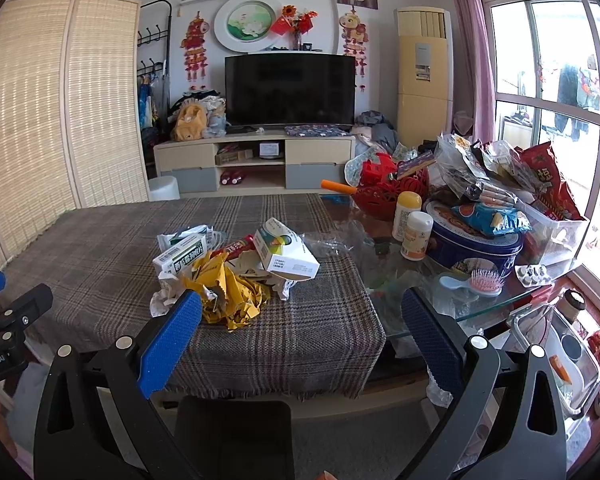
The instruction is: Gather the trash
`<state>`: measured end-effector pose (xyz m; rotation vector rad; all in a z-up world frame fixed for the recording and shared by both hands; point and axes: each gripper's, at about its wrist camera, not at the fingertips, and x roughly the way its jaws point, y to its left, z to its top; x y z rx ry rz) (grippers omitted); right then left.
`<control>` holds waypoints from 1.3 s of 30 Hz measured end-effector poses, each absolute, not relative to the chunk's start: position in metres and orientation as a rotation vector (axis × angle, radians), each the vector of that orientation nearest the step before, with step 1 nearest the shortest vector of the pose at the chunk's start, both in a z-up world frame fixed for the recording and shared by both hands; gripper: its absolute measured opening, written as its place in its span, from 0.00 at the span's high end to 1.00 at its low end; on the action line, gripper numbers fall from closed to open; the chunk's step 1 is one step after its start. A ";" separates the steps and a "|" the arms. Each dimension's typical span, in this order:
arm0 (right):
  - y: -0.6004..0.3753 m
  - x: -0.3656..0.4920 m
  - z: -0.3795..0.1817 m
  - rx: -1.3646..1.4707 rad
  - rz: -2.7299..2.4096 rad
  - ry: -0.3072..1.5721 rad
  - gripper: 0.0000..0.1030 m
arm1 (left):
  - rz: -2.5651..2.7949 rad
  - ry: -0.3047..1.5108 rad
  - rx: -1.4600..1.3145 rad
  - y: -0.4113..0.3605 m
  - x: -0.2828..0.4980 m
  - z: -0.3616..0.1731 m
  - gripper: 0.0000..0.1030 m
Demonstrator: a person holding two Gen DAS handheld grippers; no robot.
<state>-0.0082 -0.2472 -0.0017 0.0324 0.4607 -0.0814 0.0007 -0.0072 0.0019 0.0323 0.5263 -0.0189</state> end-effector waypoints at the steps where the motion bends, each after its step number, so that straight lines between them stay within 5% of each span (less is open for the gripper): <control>1: -0.248 -0.008 -0.002 0.034 -0.082 0.461 0.03 | -0.017 0.528 0.031 -0.007 0.002 0.002 0.08; 39: -0.250 -0.005 -0.006 0.054 -0.078 0.478 0.03 | -0.008 0.529 0.029 -0.005 0.001 0.002 0.08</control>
